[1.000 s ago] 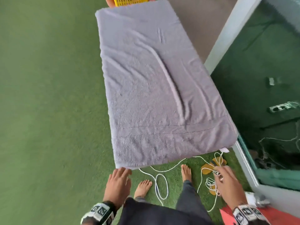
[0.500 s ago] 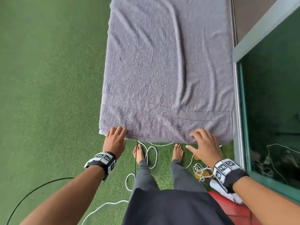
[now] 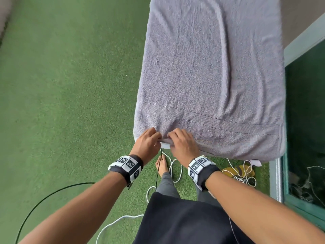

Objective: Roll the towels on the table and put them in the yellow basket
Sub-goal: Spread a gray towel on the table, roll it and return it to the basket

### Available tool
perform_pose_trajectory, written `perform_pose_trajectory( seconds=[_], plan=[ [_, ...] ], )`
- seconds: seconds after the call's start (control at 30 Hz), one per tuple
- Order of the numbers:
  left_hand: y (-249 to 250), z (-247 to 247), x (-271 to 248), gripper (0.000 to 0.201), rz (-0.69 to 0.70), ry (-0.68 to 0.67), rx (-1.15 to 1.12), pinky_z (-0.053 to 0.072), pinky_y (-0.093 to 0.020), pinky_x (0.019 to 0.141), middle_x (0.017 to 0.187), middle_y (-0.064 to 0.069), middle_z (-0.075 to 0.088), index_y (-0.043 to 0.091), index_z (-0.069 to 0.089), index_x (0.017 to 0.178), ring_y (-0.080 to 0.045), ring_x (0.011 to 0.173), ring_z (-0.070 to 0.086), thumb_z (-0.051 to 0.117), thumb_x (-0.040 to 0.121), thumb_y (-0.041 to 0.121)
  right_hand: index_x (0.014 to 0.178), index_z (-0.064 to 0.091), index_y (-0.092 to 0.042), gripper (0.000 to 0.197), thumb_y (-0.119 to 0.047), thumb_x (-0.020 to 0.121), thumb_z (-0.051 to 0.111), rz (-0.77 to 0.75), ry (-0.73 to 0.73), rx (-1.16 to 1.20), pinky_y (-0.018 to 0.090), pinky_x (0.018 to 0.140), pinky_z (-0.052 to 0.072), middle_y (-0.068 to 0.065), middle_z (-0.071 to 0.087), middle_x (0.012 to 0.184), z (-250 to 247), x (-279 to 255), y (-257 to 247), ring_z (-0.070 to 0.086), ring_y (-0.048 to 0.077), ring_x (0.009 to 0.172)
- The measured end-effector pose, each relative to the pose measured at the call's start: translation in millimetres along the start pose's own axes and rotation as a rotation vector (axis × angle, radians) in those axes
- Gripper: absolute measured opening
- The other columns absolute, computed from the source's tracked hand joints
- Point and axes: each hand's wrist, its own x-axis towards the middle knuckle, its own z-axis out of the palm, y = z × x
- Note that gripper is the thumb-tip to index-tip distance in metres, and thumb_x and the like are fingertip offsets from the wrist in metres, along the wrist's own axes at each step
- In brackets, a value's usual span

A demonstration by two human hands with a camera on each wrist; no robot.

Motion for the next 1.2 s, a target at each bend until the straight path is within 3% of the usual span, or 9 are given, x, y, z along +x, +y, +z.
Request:
perform_pose_trajectory(
  seconds=[0.17,0.3,0.43,0.63,0.73,0.87,0.93,1.1,1.2],
  plan=[
    [-5,-12,-4,0.019,0.009,0.012,0.014,0.046,-0.022,0.058,0.081,-0.003,0.051,0.006,0.056,0.078,-0.016,0.066,0.048,0.06,0.072,-0.012,0.093,0.066,-0.017,0.032,0.003,0.07,0.074,0.145,0.101,-0.023,0.034,0.081,0.052,-0.004,0.057,0.094,-23,-17,48,0.055,0.015,0.087],
    [-15,-11,-13,0.029,-0.004,-0.004,0.116,0.052,-0.035,0.058,0.081,-0.002,0.054,0.011,0.055,0.08,-0.021,0.07,0.051,0.063,0.066,-0.013,0.096,0.074,-0.019,0.041,0.008,0.066,0.072,0.3,0.126,-0.103,0.04,0.085,0.051,-0.004,0.056,0.096,-47,-73,111,0.052,0.017,0.091],
    [-14,-8,-15,0.036,-0.059,-0.053,0.265,0.05,-0.035,0.061,0.069,0.0,0.061,0.016,0.057,0.079,-0.023,0.063,0.057,0.073,0.059,-0.007,0.105,0.076,-0.023,0.059,0.014,0.06,0.07,0.482,0.21,-0.141,0.041,0.077,0.051,-0.002,0.055,0.099,-63,-128,160,0.047,0.019,0.09],
    [-7,7,-11,0.037,-0.128,-0.105,0.255,0.05,-0.037,0.059,0.071,-0.001,0.055,0.014,0.054,0.079,-0.019,0.061,0.047,0.055,0.059,-0.017,0.111,0.073,-0.015,0.053,0.018,0.073,0.061,0.674,0.253,0.013,0.032,0.056,0.048,-0.008,0.041,0.093,-73,-174,195,0.043,0.013,0.075],
    [-2,12,-6,0.034,-0.157,-0.131,0.314,0.05,-0.037,0.059,0.074,-0.001,0.054,0.013,0.057,0.078,-0.018,0.064,0.045,0.062,0.059,-0.015,0.111,0.074,-0.016,0.052,0.018,0.074,0.059,0.705,0.277,0.049,0.039,0.053,0.052,-0.012,0.038,0.096,-78,-183,213,0.047,0.014,0.068],
    [-9,12,-4,0.032,-0.296,-0.181,0.462,0.047,-0.039,0.083,0.103,-0.001,0.061,0.019,0.056,0.112,-0.021,0.094,0.057,0.058,0.082,0.008,0.106,0.073,-0.012,0.046,0.019,0.074,0.06,0.715,0.308,0.045,0.033,0.048,0.044,-0.004,0.051,0.098,-91,-191,224,0.049,0.016,0.065],
    [-15,8,-5,0.033,-0.354,-0.169,0.474,0.045,-0.038,0.086,0.106,0.0,0.062,0.019,0.053,0.116,-0.021,0.099,0.057,0.049,0.086,0.006,0.097,0.069,-0.011,0.04,0.019,0.072,0.062,0.7,0.323,0.031,0.027,0.053,0.038,0.002,0.06,0.1,-93,-192,227,0.051,0.019,0.067],
    [-32,-4,-9,0.028,-0.383,-0.002,0.351,0.043,-0.038,0.067,0.082,-0.006,0.065,0.011,0.059,0.086,-0.027,0.076,0.057,0.055,0.071,-0.012,0.078,0.062,-0.017,0.036,0.015,0.065,0.071,0.682,0.34,-0.075,0.031,0.067,0.032,-0.002,0.058,0.078,-95,-191,232,0.047,0.019,0.062],
    [-42,-12,-11,0.014,-0.349,0.157,0.279,0.042,-0.039,0.062,0.074,-0.01,0.064,0.007,0.061,0.072,-0.029,0.068,0.053,0.055,0.071,-0.006,0.073,0.062,-0.017,0.035,0.016,0.065,0.07,0.661,0.369,-0.088,0.03,0.067,0.029,-0.005,0.053,0.073,-92,-189,235,0.046,0.02,0.063]
  ],
)
